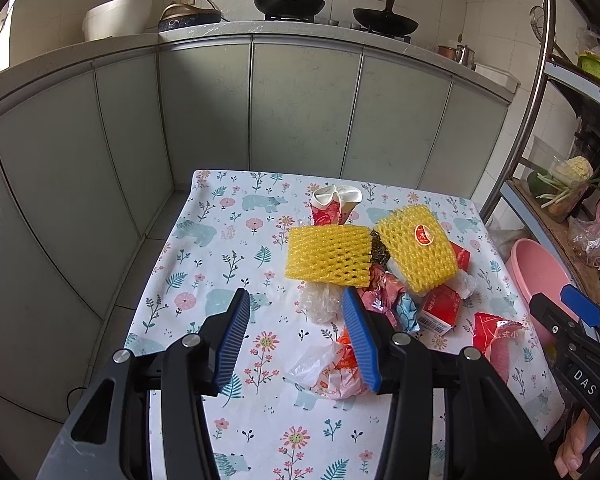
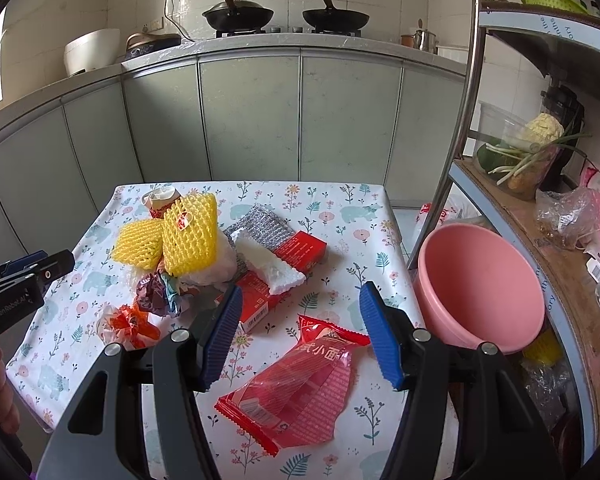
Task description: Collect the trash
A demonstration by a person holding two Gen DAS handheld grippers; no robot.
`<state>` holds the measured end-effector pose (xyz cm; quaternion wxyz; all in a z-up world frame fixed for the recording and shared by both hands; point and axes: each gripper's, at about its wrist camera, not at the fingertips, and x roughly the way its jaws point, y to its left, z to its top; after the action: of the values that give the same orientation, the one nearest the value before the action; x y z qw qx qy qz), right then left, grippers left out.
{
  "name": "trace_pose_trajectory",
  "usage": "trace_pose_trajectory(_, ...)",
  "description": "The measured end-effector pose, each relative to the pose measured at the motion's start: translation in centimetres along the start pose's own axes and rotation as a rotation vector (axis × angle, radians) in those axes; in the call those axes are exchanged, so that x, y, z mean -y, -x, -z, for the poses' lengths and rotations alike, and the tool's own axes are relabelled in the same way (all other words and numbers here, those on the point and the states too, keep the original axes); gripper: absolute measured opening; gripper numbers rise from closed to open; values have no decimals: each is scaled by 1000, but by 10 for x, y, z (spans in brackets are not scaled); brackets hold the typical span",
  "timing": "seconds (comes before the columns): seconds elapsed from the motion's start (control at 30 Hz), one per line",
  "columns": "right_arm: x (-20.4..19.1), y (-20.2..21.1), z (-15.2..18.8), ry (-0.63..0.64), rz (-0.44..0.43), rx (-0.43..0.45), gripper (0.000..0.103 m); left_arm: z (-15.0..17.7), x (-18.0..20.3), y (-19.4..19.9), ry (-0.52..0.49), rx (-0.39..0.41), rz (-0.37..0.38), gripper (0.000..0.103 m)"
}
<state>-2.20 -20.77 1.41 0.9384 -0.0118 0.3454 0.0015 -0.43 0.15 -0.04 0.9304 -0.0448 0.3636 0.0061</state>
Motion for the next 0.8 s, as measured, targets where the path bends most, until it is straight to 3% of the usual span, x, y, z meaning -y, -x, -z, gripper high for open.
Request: trace_pose_trajectory(0.8, -2, 2, -1, 9, -4, -4, 61, 0, -4, 4, 4, 3, -6, 53)
